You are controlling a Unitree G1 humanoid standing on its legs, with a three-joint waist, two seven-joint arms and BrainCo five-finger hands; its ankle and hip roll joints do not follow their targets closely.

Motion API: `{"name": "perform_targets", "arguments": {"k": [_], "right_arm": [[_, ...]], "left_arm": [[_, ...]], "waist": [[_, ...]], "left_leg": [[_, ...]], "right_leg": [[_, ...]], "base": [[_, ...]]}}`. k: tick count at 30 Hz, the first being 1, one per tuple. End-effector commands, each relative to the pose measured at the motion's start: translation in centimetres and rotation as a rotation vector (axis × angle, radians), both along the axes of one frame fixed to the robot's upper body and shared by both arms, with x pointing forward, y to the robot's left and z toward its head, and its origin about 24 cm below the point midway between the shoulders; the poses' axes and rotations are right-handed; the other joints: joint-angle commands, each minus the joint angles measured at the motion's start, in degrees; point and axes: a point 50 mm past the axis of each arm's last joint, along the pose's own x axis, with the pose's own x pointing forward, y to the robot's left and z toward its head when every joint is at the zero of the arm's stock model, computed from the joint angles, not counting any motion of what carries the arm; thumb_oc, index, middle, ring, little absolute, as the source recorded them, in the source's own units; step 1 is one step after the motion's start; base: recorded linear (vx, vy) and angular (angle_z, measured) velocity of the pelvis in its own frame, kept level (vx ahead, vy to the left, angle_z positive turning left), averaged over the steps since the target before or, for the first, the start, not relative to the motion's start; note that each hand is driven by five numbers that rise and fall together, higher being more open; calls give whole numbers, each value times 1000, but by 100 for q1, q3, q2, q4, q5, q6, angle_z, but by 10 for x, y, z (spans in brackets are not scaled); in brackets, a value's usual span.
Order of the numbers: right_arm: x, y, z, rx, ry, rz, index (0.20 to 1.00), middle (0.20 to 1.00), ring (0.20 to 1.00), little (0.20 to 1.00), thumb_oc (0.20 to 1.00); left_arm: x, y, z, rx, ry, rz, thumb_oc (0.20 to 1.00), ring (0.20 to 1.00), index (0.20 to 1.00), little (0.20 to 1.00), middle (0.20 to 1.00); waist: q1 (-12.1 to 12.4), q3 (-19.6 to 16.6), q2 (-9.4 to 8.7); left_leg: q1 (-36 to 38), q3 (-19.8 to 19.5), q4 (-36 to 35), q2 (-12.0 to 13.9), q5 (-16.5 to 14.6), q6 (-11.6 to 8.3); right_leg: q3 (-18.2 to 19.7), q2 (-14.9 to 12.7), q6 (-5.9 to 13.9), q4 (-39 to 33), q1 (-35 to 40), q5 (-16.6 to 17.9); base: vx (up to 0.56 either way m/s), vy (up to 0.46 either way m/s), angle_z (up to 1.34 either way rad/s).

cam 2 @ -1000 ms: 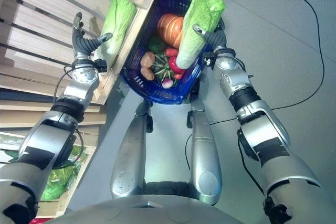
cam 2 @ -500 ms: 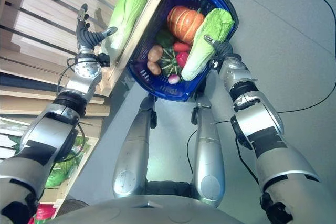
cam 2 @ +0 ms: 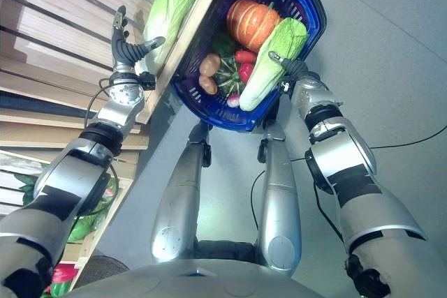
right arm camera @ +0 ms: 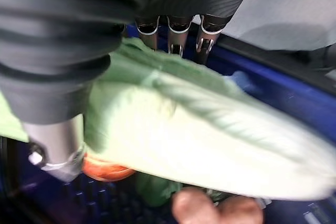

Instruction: Pick up fruits and vegetables into the basket

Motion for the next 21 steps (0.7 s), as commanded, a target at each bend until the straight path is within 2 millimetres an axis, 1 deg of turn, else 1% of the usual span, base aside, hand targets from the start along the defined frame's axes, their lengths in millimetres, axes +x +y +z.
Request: {"name": "perform_targets", "arguments": {"k": [1,9,14,18,21], "right_arm": [[-3,-20,-1,-43,31,-53,1000,1000,1000,1000,1000],[-3,-23,-1,-58,54,-73,1000,1000,1000,1000,1000],[-4,-26,0,-79,46,-88,1000,1000,1000,1000,1000],[-1,-28,10,-116,-35,-104,1000,1000,1000,1000,1000],[3,-27,26,-166,-145,-131,1000,1000,1000,1000,1000]], "left_arm": [[1,-13,6,-70,-61,-25,1000,1000,1000,1000,1000],[2,-12,6,-69,-42,-3,1000,1000,1000,1000,1000],[3,-8,-1,-38,8,40,1000,1000,1000,1000,1000],[5,-4,-3,54,55,74,1000,1000,1000,1000,1000],[6,1,-4,119,89,129,1000,1000,1000,1000,1000]], "waist": [[-72,-225,611],[-84,-225,591],[-110,-225,580],[-140,-225,581],[-179,-225,575]], "left_leg": [[-200,181,262,-396,-311,170],[-188,185,241,-372,-293,166],[-176,190,213,-370,-276,169],[-156,205,188,-360,-271,164],[-165,236,171,-336,-247,153]], "right_leg": [[-284,251,171,175,192,-526],[-277,268,176,163,204,-505],[-267,282,170,125,217,-488],[-252,294,171,108,236,-485],[-231,305,178,93,222,-464]], "base": [[0,0,0],[0,0,0],[0,0,0],[0,0,0],[0,32,0]]}}
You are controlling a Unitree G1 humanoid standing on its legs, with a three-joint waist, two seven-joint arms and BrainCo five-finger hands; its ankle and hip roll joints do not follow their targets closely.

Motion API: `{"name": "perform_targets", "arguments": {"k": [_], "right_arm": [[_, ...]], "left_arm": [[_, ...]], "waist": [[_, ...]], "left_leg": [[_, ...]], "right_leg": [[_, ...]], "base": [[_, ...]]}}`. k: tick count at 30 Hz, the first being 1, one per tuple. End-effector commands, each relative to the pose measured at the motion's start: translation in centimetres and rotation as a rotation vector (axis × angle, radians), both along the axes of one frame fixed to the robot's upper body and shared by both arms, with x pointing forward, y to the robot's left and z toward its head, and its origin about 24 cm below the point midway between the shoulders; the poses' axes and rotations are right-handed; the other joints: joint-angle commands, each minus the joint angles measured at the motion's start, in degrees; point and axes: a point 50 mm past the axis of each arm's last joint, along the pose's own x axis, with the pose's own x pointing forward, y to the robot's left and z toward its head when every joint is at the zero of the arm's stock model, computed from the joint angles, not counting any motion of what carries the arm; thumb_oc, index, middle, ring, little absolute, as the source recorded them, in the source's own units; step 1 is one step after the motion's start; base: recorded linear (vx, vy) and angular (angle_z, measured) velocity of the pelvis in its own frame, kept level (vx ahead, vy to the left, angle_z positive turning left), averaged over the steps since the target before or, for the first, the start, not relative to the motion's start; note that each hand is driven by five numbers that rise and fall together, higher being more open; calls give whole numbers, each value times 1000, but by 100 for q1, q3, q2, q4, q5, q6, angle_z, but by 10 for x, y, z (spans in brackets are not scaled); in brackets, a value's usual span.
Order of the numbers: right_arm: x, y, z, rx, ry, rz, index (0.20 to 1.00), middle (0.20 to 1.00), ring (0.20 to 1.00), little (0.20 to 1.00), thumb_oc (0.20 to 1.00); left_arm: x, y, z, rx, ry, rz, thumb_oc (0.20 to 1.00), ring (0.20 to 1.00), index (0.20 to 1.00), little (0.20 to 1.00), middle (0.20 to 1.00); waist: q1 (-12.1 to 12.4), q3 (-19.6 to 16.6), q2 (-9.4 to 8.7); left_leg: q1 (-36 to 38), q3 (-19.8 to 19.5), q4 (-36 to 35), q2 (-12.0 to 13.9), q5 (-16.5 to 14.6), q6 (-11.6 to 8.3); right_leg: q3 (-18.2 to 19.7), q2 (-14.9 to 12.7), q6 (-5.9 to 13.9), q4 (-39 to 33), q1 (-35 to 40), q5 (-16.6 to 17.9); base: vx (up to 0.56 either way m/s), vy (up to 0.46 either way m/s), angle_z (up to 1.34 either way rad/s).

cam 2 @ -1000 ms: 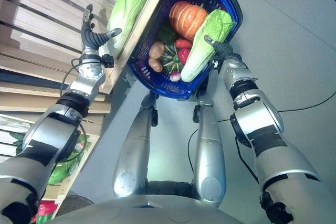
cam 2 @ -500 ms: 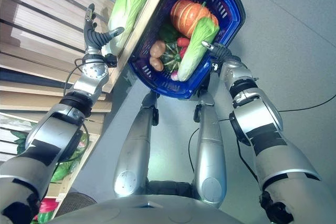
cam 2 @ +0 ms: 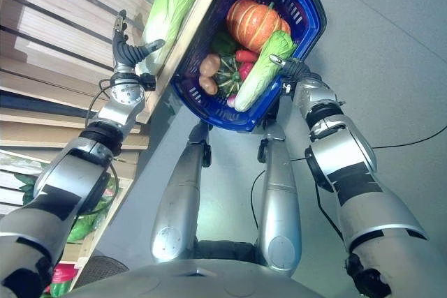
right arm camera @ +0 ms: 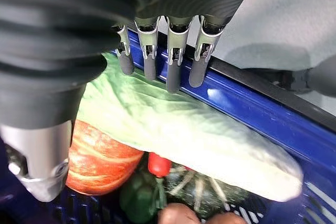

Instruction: Pick up fruits and vegetables into the basket

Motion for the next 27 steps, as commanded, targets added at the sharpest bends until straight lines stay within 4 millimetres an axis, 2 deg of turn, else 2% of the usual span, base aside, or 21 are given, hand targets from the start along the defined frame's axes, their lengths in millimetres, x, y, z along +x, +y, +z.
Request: {"name": "perform_targets", "arguments": {"k": [1,6,13,18,27], "right_arm": [[2,-21,22,-75,-137,-85,1000,1000,1000,1000,1000],[3,-15,42,-60,-343,-126,1000,1000,1000,1000,1000],[-4,-18,47,-56,-473,-182,1000,1000,1000,1000,1000],[-13,-33,32,-25,-470,-270,1000,1000,1000,1000,1000],[-36,-80,-14,-6,-328,-469,1000,1000,1000,1000,1000]], "left_arm": [[2,2,2,44,0,71,1000,1000,1000,1000,1000],[1,17,-2,119,57,163,1000,1000,1000,1000,1000],[-1,34,-8,153,132,247,1000,1000,1000,1000,1000],[-4,50,-11,212,181,317,1000,1000,1000,1000,1000],[-14,78,-27,237,334,444,1000,1000,1000,1000,1000]], "waist": [[-180,-220,561],[-294,-220,473],[-458,-220,345],[-569,-220,255],[-708,-220,92]], "left_leg": [[-169,233,165,-335,-248,152],[-170,283,126,-294,-239,142],[-212,344,73,-256,-241,143],[-262,392,66,-214,-252,138],[-341,418,58,-152,-304,170]], "right_leg": [[-231,310,179,92,222,-460],[-175,361,203,31,227,-429],[-119,408,217,-45,171,-399],[-85,431,225,-68,125,-395],[-53,482,234,-111,64,-400]], "base": [[1,33,-1],[-2,14,-2],[-2,18,-7],[8,18,-5],[12,5,-6]]}}
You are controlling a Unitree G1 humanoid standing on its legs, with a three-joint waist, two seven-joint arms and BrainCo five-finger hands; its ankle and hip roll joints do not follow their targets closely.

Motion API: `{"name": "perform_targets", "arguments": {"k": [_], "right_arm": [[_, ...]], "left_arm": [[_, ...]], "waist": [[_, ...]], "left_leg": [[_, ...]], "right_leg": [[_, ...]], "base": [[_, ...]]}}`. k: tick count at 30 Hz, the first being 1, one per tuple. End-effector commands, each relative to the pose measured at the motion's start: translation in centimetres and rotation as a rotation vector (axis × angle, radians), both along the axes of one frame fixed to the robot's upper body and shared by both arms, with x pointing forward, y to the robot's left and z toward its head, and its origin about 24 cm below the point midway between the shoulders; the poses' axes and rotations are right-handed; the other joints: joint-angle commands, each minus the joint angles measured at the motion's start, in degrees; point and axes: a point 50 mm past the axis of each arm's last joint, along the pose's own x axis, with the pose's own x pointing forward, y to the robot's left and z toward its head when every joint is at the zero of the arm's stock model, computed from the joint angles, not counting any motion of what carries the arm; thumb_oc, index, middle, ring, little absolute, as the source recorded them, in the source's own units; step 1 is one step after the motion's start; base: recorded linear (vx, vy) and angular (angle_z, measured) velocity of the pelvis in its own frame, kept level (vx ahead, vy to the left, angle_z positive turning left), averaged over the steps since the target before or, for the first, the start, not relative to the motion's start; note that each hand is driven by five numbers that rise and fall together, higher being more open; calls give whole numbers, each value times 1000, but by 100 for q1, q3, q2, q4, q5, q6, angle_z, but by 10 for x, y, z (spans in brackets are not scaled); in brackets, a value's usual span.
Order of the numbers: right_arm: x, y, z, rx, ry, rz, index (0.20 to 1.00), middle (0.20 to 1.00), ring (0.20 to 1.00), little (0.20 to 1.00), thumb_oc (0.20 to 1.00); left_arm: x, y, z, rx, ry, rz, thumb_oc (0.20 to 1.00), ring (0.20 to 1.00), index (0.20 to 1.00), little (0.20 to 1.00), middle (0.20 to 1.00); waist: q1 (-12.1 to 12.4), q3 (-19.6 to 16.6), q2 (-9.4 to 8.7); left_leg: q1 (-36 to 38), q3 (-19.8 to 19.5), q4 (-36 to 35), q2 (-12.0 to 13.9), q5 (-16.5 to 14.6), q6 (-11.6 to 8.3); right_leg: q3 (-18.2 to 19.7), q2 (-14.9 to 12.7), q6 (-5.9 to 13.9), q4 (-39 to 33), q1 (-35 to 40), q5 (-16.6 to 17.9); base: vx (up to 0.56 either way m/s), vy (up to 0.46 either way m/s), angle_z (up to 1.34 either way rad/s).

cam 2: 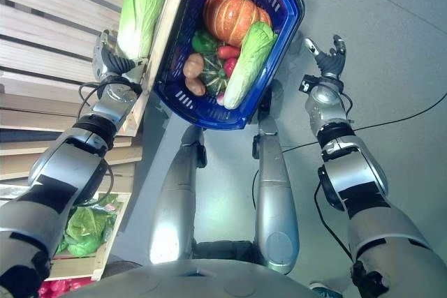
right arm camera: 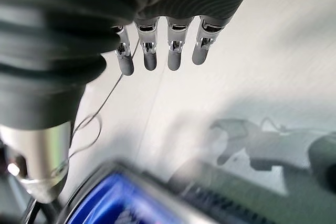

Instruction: Pick up fruits and vegetables into the basket

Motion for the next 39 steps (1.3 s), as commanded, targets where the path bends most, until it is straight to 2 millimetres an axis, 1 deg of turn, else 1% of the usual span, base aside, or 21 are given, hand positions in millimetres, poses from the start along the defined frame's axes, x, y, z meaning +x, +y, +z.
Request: {"name": "perform_targets", "arguments": {"k": [1,4,7,10,14,22,23,24,25,26,27,39], "right_arm": [[-14,-32,-11,24,8,-109,1000,1000,1000,1000,1000],[-21,-44,-19,38,39,-139,1000,1000,1000,1000,1000],[-24,-48,-23,43,54,-144,1000,1000,1000,1000,1000],[-24,-49,-23,35,55,-136,1000,1000,1000,1000,1000],[-20,-46,-17,27,42,-117,1000,1000,1000,1000,1000],[-13,-36,-9,26,17,-94,1000,1000,1000,1000,1000],[-13,-36,-8,27,16,-92,1000,1000,1000,1000,1000],[-12,-34,-8,29,12,-92,1000,1000,1000,1000,1000],[-12,-33,-8,29,11,-91,1000,1000,1000,1000,1000],[-12,-33,-7,30,9,-91,1000,1000,1000,1000,1000],[-12,-33,-7,30,8,-92,1000,1000,1000,1000,1000],[-10,-31,-6,45,13,-96,1000,1000,1000,1000,1000]], "left_arm": [[-11,29,-7,10,68,126,1000,1000,1000,1000,1000],[-14,36,-11,-2,113,146,1000,1000,1000,1000,1000],[-15,40,-14,-18,155,145,1000,1000,1000,1000,1000],[-17,42,-20,-38,215,135,1000,1000,1000,1000,1000],[-19,42,-27,-41,295,113,1000,1000,1000,1000,1000],[-17,41,-27,-46,334,90,1000,1000,1000,1000,1000],[-17,41,-27,-49,337,89,922,922,922,922,922],[-17,41,-27,-55,344,81,642,642,642,642,642],[-17,40,-28,-59,348,77,476,476,476,476,476],[-17,40,-28,-63,353,72,241,241,241,241,241],[-16,40,-28,-65,354,70,200,200,200,200,200],[-16,39,-29,-80,372,37,200,200,200,200,200]], "waist": [[-151,-219,83],[-175,-219,45],[-199,-219,15],[-213,-219,11],[-218,-219,30],[-213,-219,54],[-211,-219,52],[-211,-219,47],[-213,-219,42],[-212,-219,40],[-212,-219,40],[-204,-219,4]], "left_leg": [[-202,156,68,-234,-148,131],[-219,166,97,-221,-173,141],[-226,184,106,-211,-194,150],[-230,188,115,-213,-194,146],[-221,198,89,-203,-181,133],[-237,207,32,-193,-173,111],[-238,206,24,-191,-173,110],[-235,210,1,-187,-168,108],[-238,212,-1,-184,-168,106],[-250,214,1,-184,-167,103],[-252,214,1,-185,-167,102],[-249,220,-33,-178,-159,83]], "right_leg": [[-325,348,183,170,214,-479],[-320,350,183,184,201,-485],[-314,355,185,187,190,-491],[-309,357,186,175,195,-487],[-312,346,189,149,207,-483],[-317,330,194,69,206,-484],[-317,329,196,60,206,-483],[-319,331,198,38,208,-478],[-319,330,199,31,206,-476],[-320,330,199,24,197,-471],[-321,330,199,20,195,-469],[-322,324,210,-66,216,-427]], "base": [[16,1,-9],[5,0,-2],[0,0,0],[0,0,0],[-1,3,-1],[0,0,0],[0,0,0],[0,0,0],[0,0,0],[0,0,0],[0,0,0],[0,0,0]]}}
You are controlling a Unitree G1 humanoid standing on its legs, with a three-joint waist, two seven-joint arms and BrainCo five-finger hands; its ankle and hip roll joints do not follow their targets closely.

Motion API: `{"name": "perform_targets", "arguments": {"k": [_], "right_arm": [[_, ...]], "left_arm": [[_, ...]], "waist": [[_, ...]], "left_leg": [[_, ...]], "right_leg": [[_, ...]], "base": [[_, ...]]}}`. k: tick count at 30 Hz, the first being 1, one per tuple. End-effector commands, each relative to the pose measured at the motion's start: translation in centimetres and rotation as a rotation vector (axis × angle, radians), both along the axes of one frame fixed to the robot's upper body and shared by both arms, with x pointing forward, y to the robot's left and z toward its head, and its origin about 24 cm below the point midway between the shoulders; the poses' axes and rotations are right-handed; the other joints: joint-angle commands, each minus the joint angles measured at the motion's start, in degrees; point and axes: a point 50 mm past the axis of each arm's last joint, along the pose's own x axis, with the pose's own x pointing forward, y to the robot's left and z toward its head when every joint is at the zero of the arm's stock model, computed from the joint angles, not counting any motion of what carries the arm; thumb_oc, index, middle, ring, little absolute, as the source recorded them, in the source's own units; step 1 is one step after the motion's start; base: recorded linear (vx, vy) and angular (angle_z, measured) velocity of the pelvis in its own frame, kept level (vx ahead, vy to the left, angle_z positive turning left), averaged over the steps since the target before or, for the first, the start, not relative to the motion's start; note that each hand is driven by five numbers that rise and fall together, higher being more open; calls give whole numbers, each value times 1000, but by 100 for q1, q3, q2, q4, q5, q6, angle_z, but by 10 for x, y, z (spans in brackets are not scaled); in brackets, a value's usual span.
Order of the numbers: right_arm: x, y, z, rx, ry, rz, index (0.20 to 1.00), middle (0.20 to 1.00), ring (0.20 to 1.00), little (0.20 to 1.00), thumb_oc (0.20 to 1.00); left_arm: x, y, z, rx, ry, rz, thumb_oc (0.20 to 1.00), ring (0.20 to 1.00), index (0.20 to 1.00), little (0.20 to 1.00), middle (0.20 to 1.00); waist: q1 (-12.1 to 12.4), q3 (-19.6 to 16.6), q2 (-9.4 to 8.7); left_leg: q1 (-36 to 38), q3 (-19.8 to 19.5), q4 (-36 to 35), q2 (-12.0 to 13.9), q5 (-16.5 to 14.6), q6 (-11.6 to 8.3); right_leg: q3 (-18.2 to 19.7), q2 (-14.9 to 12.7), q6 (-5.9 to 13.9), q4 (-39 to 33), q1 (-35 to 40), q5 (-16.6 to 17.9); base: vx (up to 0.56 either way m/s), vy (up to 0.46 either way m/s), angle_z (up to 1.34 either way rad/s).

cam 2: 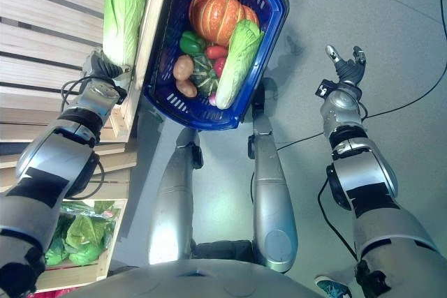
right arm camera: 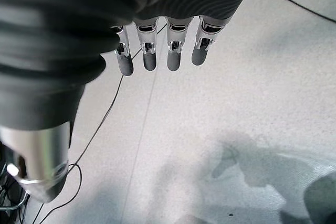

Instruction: Pick up fruits and vegetables into the basket

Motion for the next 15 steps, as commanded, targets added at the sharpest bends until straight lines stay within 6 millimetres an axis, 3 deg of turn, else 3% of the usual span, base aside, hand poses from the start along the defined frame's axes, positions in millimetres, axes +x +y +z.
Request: {"name": "perform_targets", "arguments": {"k": [1,15], "right_arm": [[-6,-4,-11,4,12,-36,1000,1000,1000,1000,1000],[-6,1,-14,10,10,-31,1000,1000,1000,1000,1000]], "left_arm": [[-16,16,-30,-53,134,67,200,200,200,200,200],[-13,11,-30,-119,81,29,200,200,200,200,200]], "waist": [[-50,-203,35],[-34,-203,24]], "left_leg": [[-216,169,-67,-277,-114,112],[-211,161,-112,-280,-87,98]], "right_leg": [[-343,227,228,114,181,-524],[-332,241,238,82,174,-490]], "base": [[0,0,0],[0,0,0]]}}
